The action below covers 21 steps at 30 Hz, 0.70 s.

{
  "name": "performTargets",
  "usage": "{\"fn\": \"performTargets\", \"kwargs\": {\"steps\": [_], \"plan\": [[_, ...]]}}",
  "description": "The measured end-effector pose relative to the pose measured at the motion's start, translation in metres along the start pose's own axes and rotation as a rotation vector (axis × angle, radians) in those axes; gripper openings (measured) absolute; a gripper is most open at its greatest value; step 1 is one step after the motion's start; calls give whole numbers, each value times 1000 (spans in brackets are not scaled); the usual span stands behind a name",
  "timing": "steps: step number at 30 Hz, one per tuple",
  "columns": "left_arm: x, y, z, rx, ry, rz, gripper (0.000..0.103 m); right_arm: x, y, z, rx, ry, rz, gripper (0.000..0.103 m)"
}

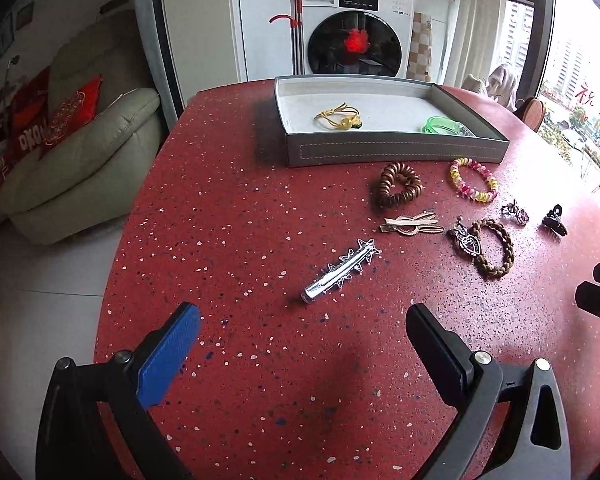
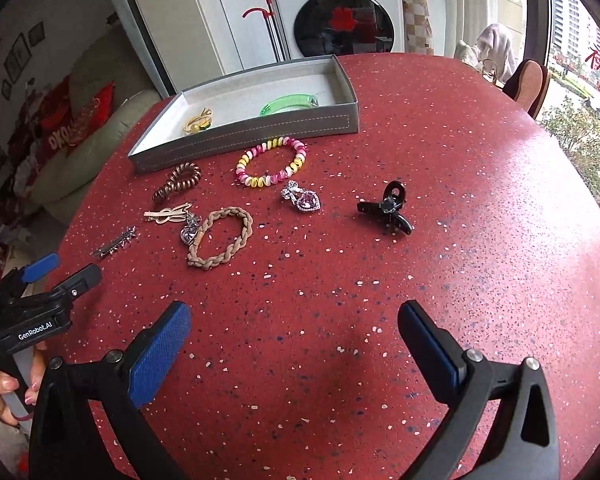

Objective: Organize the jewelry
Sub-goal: 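Withdraw both tools from the tray toward the remaining jewelry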

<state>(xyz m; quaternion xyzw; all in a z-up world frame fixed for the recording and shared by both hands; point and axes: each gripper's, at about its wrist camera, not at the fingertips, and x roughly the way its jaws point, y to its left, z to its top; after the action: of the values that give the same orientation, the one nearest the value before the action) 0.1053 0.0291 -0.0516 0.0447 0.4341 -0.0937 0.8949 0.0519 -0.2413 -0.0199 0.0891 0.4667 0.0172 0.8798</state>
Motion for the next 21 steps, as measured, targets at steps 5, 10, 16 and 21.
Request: {"fn": "performTargets", "kwargs": {"steps": [5,10,16,21], "plan": [[-1,5,5,27,-15,2,103,1,0,2,-5,-1,5,103],[5,5,14,60,-16,-10,103,0,2,6,-34,-9,-1,103],[13,2,18,95,-6,-26,103,1,5,20,-115,-27,-15,103],[17,-1,22,140,-7,-22,103,8,15,37,-242,-39,-60,102]]}}
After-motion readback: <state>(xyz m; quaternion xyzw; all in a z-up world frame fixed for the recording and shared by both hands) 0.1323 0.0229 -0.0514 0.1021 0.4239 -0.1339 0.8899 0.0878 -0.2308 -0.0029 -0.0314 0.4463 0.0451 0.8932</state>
